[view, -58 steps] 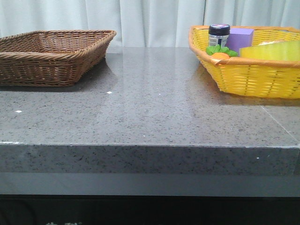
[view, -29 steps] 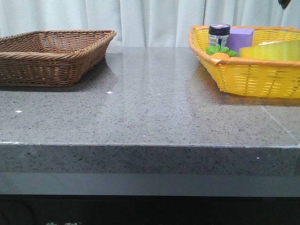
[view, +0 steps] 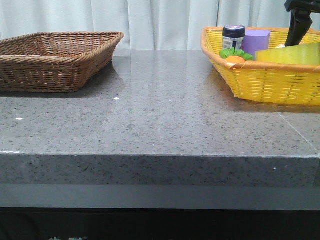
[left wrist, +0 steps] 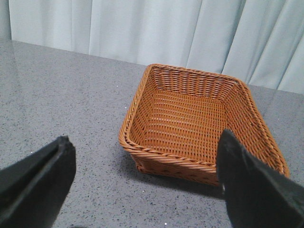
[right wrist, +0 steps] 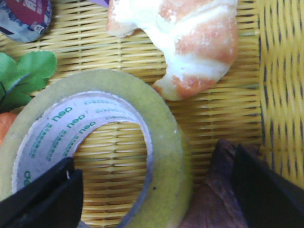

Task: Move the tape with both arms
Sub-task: 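Lower the right gripper into the yellow basket onto the tape roll, then grip the tape roll rim with the right gripper and lift it out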

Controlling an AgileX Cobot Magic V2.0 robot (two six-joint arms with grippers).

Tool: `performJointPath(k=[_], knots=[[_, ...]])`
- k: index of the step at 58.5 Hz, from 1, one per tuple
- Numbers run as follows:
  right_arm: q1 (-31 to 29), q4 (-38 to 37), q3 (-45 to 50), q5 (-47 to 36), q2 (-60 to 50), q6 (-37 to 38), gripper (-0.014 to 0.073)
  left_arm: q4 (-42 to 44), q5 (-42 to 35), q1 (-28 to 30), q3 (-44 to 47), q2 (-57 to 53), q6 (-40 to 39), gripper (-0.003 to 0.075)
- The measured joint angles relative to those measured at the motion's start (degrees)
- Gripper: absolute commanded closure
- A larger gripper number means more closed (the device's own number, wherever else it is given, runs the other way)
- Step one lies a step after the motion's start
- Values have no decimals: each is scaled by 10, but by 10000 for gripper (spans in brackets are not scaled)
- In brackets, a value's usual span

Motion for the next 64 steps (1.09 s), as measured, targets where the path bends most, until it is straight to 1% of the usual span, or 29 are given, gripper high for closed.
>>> performJointPath(k=[4, 6, 16, 23, 28, 31, 40, 54, 64], knots=[[0, 0, -1, 0, 4, 0, -17, 0, 0, 0, 0, 0, 0, 134], [0, 0, -1, 0, 8, 0, 12, 0, 0, 0, 0, 0, 0, 134], [0, 0, -3, -5, 13, 2, 239, 0, 0, 0, 0, 0, 0, 134], [0, 0, -3, -13, 13, 3, 375, 0, 0, 0, 0, 0, 0, 134], [0, 0, -3, -16, 13, 3, 450, 0, 0, 0, 0, 0, 0, 134], [0, 0, -3, -15, 13, 3, 478, 0, 0, 0, 0, 0, 0, 134], [0, 0, -3, -15, 14, 3, 506, 0, 0, 0, 0, 0, 0, 134], [0, -4, -4, -12, 3, 3, 506, 0, 0, 0, 0, 0, 0, 134], [0, -6, -17, -4, -33, 3, 506, 0, 0, 0, 0, 0, 0, 134]])
